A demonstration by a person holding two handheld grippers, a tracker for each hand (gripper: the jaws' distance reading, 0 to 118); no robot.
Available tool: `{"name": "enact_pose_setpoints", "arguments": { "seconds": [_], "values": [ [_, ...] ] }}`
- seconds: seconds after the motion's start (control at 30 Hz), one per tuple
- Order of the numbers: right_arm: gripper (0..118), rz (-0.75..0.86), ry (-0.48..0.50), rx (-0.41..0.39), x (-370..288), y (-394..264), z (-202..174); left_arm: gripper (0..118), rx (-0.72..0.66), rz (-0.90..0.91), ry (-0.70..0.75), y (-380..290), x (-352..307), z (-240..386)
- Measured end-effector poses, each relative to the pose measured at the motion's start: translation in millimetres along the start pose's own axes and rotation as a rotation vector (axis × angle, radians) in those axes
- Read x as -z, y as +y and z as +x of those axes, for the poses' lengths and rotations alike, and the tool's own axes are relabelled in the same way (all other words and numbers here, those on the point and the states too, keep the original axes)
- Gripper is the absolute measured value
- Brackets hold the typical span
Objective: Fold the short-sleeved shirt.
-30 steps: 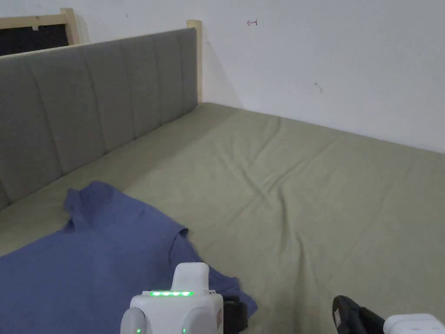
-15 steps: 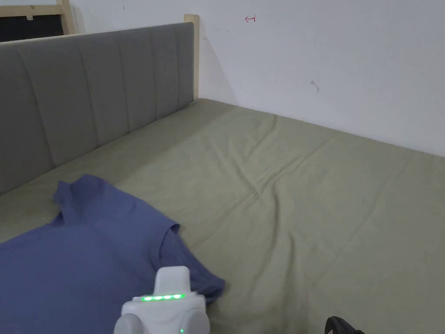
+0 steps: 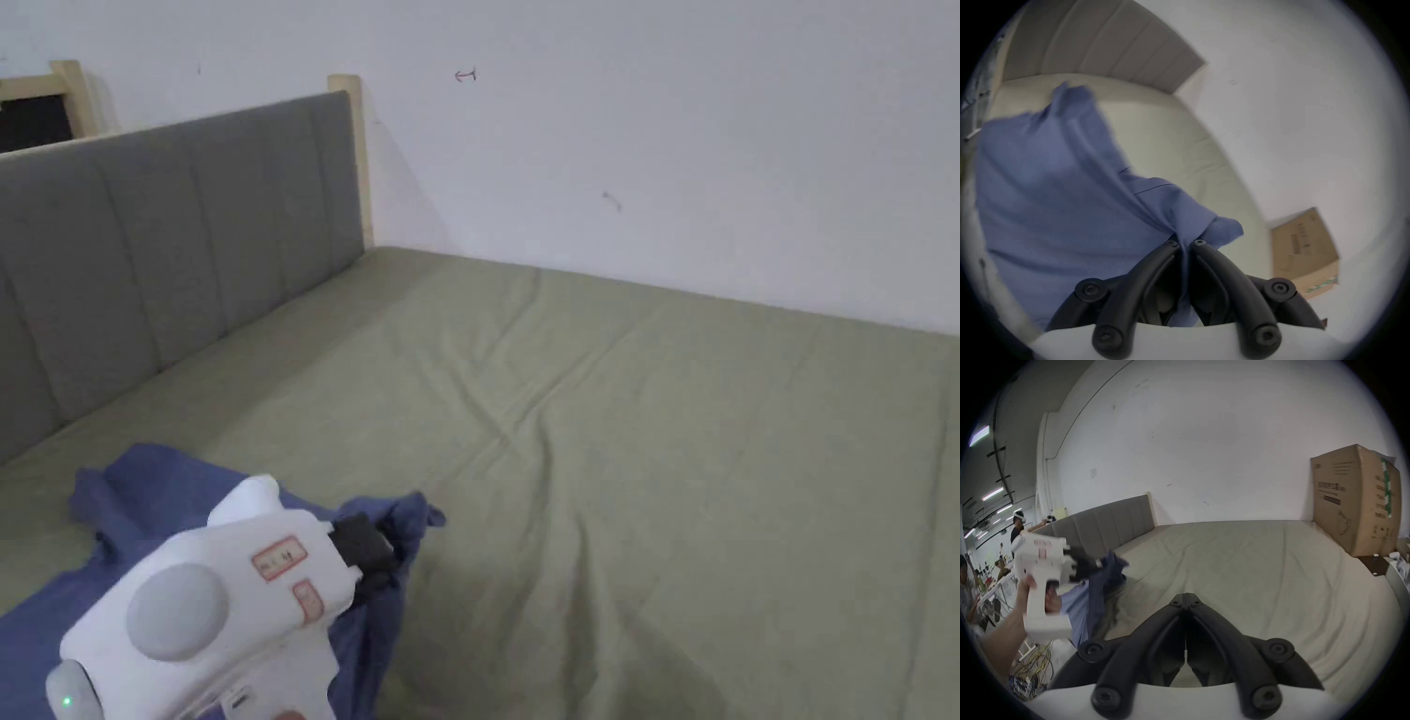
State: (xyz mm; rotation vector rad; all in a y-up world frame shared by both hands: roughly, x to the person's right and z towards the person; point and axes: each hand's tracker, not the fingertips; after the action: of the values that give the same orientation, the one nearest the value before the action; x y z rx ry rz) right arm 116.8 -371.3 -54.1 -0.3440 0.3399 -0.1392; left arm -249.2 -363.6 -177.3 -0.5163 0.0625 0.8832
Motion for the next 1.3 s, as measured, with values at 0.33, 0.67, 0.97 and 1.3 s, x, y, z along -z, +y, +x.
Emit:
{"name": "enact_pose_setpoints", "arguments": {
  "seconds": [0.33, 0.67, 0.97, 1.3],
  "values": [
    [0, 0.122, -0.296, 0.185, -96, 1, 73, 3, 0.316, -0.156, -0.528, -43, 43, 275],
    [0, 0.164, -0.641, 0.292, -182, -13, 139, 3, 0.651, -0.602, -0.667, -294, 67, 345],
    [0, 0.082, -0.810, 0.327, -225, -38, 162, 3, 1.021, -1.007, -0.256, -515, 121, 234],
    [0, 0.096, -0.779, 0.400, -229, -41, 157, 29, 0.444, -1.170, -0.252, -474, 159, 229]
  ]
}}
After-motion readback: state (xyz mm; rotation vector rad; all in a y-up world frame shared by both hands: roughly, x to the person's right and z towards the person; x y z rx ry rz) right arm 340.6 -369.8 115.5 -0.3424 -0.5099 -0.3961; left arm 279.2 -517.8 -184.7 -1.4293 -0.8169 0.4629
